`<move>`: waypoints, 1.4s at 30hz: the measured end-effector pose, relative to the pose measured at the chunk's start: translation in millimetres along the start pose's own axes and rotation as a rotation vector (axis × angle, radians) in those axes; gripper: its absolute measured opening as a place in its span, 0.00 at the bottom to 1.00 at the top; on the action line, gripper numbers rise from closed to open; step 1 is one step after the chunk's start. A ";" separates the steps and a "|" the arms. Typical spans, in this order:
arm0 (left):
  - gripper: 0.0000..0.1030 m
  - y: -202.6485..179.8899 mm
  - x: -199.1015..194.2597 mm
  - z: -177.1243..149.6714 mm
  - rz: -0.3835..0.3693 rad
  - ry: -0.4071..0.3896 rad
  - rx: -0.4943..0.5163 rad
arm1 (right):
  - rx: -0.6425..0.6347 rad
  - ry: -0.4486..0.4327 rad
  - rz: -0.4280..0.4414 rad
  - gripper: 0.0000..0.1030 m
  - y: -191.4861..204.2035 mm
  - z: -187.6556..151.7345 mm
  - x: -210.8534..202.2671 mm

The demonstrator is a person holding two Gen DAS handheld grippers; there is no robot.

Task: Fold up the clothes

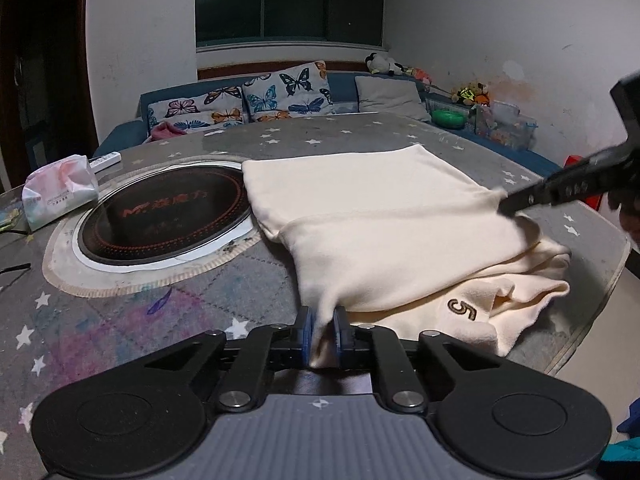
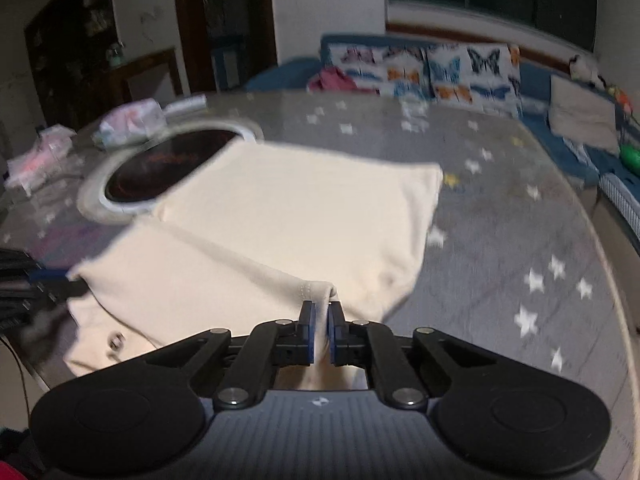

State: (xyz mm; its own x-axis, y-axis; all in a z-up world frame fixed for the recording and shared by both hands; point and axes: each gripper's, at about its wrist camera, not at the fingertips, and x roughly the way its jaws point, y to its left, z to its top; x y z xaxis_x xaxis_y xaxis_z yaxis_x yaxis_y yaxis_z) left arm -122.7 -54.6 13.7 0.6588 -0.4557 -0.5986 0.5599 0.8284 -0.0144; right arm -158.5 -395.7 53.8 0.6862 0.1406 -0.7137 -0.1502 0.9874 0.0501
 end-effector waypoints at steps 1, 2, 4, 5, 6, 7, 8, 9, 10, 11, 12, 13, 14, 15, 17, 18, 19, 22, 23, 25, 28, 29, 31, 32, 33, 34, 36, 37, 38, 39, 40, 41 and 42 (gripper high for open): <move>0.16 2.1 -0.8 1.1 -0.005 0.006 -0.005 | -0.008 0.007 -0.011 0.07 0.2 -2.6 2.3; 0.16 3.8 -3.1 3.0 -0.014 0.006 -0.004 | -0.011 0.003 -0.018 0.10 -0.4 -3.4 1.7; 0.20 6.7 -9.3 8.2 -0.029 -0.006 0.005 | -0.013 -0.024 -0.027 0.10 -2.3 -1.3 -5.8; 0.21 7.5 -12.4 11.3 -0.030 -0.021 0.012 | -0.015 -0.038 -0.032 0.10 -3.2 -0.2 -9.7; 0.21 7.9 -14.2 15.4 -0.027 -0.035 0.016 | -0.025 -0.057 -0.038 0.10 -3.1 1.6 -14.7; 0.21 8.3 -15.7 19.7 -0.024 -0.050 0.020 | -0.034 -0.075 -0.041 0.10 -2.7 3.4 -18.7; 0.21 8.9 -15.1 24.9 -0.023 -0.062 0.018 | -0.045 -0.088 -0.038 0.10 -1.5 5.2 -20.7; 0.21 9.3 -12.2 30.3 -0.025 -0.069 0.010 | -0.055 -0.100 -0.034 0.10 -0.3 6.9 -22.3; 0.21 9.7 -8.9 35.7 -0.027 -0.075 0.003 | -0.067 -0.103 -0.023 0.10 2.4 8.1 -21.3; 0.21 8.9 -3.7 40.2 -0.035 -0.080 -0.003 | -0.079 -0.105 -0.013 0.10 5.2 9.2 -20.0; 0.21 7.8 1.9 44.5 -0.043 -0.086 -0.008 | -0.092 -0.102 -0.005 0.10 9.0 9.6 -16.4; 0.21 6.3 8.8 47.2 -0.048 -0.083 -0.011 | -0.104 -0.098 0.003 0.10 12.7 9.9 -12.8; 0.21 4.7 15.9 49.4 -0.053 -0.079 -0.013 | -0.113 -0.093 0.010 0.10 15.3 9.2 -8.3; 0.21 3.3 23.3 51.1 -0.056 -0.070 -0.014 | -0.122 -0.089 0.015 0.10 17.8 8.5 -3.9; 0.21 1.1 38.7 53.0 -0.049 -0.047 -0.015 | -0.136 -0.078 0.020 0.10 19.5 8.1 2.5; 0.21 0.3 46.0 53.5 -0.044 -0.035 -0.016 | -0.141 -0.071 0.020 0.10 19.5 7.6 6.2; 0.21 0.4 52.0 53.3 -0.045 -0.025 -0.020 | -0.146 -0.064 0.019 0.10 19.4 7.1 9.6; 0.23 0.6 62.2 50.8 -0.035 -0.005 -0.019 | -0.163 -0.046 0.015 0.10 16.8 3.6 10.1; 0.25 -0.2 60.8 49.9 -0.036 -0.006 -0.012 | -0.166 -0.044 0.018 0.10 16.1 3.1 6.8; 0.30 -2.1 56.9 48.3 -0.040 -0.009 0.004 | -0.181 -0.043 0.030 0.10 17.5 0.8 -0.6; 0.32 -6.8 49.2 45.7 -0.049 -0.014 0.031 | -0.215 -0.042 0.056 0.10 23.0 -4.1 -12.2; 0.32 -9.2 46.0 44.5 -0.057 -0.016 0.044 | -0.224 -0.031 0.065 0.10 25.6 -6.7 -12.7; 0.32 -14.0 37.5 40.6 -0.072 -0.018 0.074 | -0.240 -0.005 0.075 0.10 28.7 -13.1 -10.3; 0.33 -16.5 32.7 38.2 -0.080 -0.018 0.091 | -0.248 0.004 0.070 0.11 29.4 -16.1 -8.7; 0.34 -18.0 27.2 35.7 -0.085 -0.019 0.108 | -0.255 0.011 0.067 0.11 30.0 -18.8 -7.4; 0.39 -19.3 21.5 33.1 -0.091 -0.019 0.125 | -0.253 0.009 0.069 0.11 29.6 -19.0 -9.3; 0.46 -21.3 7.2 27.2 -0.109 -0.025 0.163 | -0.252 0.008 0.072 0.11 29.4 -19.5 -11.5; 0.48 -22.3 0.9 24.0 -0.118 -0.027 0.183 | -0.254 0.008 0.074 0.11 29.6 -19.9 -11.9; 0.49 -23.4 -5.2 20.8 -0.127 -0.029 0.204 | -0.255 0.009 0.075 0.11 29.8 -20.2 -12.4; 0.49 -24.8 -9.6 17.9 -0.136 -0.027 0.223 | -0.257 0.010 0.076 0.11 30.0 -20.6 -12.8; 0.50 -26.8 -13.2 15.1 -0.145 -0.024 0.243 | -0.258 0.011 0.077 0.11 30.2 -20.9 -13.3; 0.50 -29.7 -16.3 11.6 -0.152 -0.023 0.269 | -0.260 0.012 0.078 0.11 30.5 -21.2 -13.8; 0.50 -33.1 -18.3 8.2 -0.152 -0.024 0.297 | -0.261 0.012 0.079 0.11 30.7 -21.6 -14.2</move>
